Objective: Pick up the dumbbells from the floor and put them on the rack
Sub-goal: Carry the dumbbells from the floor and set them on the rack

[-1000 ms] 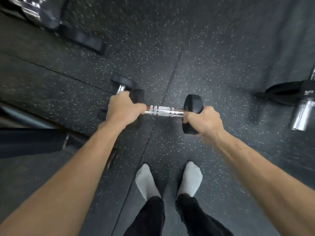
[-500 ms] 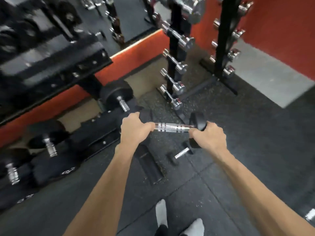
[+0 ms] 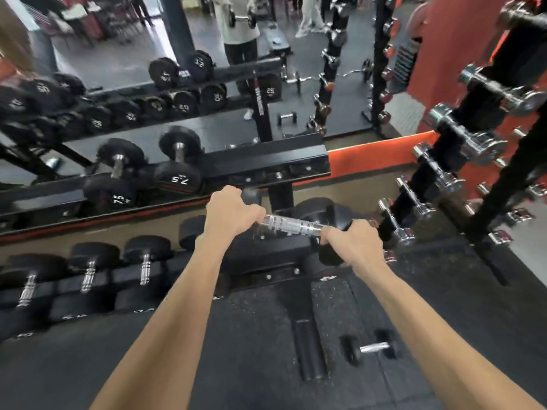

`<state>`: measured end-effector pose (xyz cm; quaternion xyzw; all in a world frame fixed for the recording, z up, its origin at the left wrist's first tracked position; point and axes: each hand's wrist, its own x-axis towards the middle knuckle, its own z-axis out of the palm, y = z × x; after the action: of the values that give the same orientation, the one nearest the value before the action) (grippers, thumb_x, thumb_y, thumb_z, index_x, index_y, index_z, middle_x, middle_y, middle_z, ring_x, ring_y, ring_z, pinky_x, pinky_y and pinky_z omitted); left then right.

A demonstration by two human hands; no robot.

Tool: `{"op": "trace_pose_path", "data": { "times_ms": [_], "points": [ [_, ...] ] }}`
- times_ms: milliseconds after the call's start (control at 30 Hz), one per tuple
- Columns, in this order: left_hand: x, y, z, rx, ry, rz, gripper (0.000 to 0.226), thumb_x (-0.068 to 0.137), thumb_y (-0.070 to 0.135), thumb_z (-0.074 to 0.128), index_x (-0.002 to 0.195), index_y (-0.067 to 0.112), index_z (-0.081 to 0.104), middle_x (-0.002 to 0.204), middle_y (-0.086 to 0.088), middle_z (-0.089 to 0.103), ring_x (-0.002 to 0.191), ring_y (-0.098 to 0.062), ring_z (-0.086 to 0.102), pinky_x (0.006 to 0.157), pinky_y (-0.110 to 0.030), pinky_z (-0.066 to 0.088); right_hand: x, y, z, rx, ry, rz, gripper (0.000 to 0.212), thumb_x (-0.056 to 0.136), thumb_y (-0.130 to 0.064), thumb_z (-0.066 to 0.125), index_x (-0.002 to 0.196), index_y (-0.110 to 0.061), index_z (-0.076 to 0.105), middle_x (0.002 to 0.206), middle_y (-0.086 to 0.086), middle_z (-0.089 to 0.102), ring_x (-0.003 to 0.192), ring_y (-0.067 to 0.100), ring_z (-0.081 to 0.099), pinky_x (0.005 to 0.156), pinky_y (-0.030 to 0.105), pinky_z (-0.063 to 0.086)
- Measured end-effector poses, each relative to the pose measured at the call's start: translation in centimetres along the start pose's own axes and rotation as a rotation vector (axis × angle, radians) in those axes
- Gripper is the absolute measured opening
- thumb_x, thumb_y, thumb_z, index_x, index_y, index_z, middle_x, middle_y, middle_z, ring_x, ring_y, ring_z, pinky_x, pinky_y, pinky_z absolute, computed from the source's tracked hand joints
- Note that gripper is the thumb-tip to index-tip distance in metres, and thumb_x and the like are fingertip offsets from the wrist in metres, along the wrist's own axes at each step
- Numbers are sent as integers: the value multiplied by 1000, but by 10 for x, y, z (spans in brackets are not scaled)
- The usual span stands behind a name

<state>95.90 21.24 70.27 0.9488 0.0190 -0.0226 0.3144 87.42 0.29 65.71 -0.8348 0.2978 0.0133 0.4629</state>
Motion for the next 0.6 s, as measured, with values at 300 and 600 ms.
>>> {"op": "trace_pose_path", "data": {
  "times_ms": [300, 600],
  "points": [
    [81, -43, -37, 49, -67, -62, 34, 55, 25, 80, 79, 6, 65, 79, -7, 67, 76, -26, 64, 51, -25, 37, 38, -53, 79, 92, -19, 59, 28, 59, -34, 77, 67, -10, 63, 61, -1, 63, 57, 19, 64, 59, 49, 64],
    [214, -48, -30, 130, -196, -51, 41, 60, 22, 80, 94, 1, 72, 92, -15, 73, 90, -33, 69, 56, -29, 43, 127, -96, 137, 136, -43, 149, 34, 61, -39, 73, 78, -13, 60, 78, 4, 67, 75, 26, 68, 67, 48, 63]
  ]
}}
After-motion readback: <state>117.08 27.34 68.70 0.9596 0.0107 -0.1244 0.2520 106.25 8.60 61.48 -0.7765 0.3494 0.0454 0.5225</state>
